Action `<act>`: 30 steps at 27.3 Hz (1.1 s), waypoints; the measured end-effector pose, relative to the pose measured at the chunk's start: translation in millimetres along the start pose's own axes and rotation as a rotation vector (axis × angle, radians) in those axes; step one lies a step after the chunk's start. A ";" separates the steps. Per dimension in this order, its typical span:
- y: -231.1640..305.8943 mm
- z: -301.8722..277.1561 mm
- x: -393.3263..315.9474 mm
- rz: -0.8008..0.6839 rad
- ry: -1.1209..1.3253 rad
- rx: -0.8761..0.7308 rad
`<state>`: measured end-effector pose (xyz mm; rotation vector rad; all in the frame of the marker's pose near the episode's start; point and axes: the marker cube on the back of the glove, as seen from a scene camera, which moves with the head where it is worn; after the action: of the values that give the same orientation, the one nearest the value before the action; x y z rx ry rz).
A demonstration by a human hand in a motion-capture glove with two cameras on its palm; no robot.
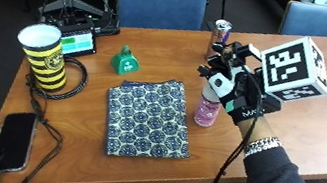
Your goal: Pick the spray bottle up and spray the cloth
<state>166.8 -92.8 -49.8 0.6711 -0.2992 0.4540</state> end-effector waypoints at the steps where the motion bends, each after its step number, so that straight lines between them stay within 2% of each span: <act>1: 0.8 1.4 3.3 0.028 -0.051 0.020; 6: 3.0 13.6 17.6 0.117 -0.246 0.047; 12: 3.6 31.6 24.1 0.147 -0.369 0.053; 20: -2.5 44.6 12.9 0.086 -0.434 0.068; 30: -20.6 37.4 -0.4 -0.048 -0.422 0.250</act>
<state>172.1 -131.6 -32.9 1.0180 -0.6295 0.3022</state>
